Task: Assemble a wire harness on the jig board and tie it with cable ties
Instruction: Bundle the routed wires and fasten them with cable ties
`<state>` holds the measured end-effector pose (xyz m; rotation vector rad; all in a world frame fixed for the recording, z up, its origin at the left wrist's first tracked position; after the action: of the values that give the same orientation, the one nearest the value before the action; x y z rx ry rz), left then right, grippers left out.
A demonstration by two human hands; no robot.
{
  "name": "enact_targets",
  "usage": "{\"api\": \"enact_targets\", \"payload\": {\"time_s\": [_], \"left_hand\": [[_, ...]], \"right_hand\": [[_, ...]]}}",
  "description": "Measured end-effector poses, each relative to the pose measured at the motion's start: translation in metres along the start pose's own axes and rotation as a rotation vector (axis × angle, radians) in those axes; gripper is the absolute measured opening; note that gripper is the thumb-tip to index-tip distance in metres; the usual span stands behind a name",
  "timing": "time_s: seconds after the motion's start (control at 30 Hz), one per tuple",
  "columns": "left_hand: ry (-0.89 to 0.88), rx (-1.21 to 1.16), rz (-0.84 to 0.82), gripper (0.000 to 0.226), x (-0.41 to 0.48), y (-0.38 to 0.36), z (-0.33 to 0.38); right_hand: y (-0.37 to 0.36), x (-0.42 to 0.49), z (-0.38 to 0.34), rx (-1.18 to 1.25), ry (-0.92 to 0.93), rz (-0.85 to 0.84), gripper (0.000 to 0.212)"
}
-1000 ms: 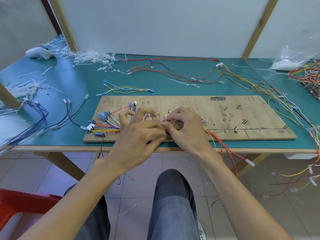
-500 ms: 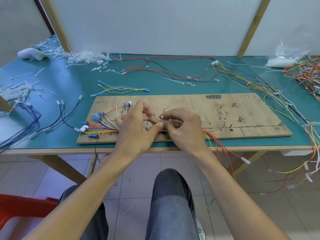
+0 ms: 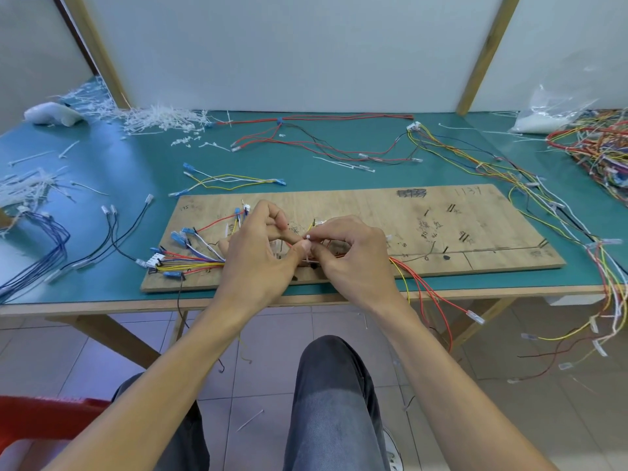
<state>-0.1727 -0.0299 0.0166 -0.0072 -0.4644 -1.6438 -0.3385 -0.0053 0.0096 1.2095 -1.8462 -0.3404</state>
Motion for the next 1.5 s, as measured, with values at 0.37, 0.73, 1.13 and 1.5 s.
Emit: {"api": "enact_targets", "payload": {"time_s": [0.37, 0.73, 1.13, 1.5], "left_hand": [[0.045, -0.006, -0.049, 0.038, 0.0029, -0.0030, 0.0019], [0.044, -0.038, -0.039, 0.036, 0.0018, -0.0037, 0.0007], [-0.045, -0.052, -0.038, 0.039, -0.0010, -0.0012, 0.0017], [-0.008, -0.036, -0.035, 0.037, 0.0010, -0.0013, 0.0004]], "right_hand": [[0.0006, -0.0013, 0.0041, 0.039, -0.032, 0.023, 0.015], [-0.0008, -0.0022, 0.0010, -0.002, 0.036, 0.013, 0.014], [-0.0013, -0.0022, 0.0031, -0.010, -0.013, 0.006, 0.012], [-0.0004, -0.0030, 0.0033, 0.014, -0.023, 0.007, 0.013]]}}
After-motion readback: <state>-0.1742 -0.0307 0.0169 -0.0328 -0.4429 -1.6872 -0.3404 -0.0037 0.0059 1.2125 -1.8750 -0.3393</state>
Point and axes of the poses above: each hand's wrist, its own x-axis towards the middle knuckle, its own y-axis out of the back of the hand, z = x × y, the point moved 8 cm from there along x, towards the middle knuckle, and after that the axes turned 15 degrees about -x, right-handed, at the moved point
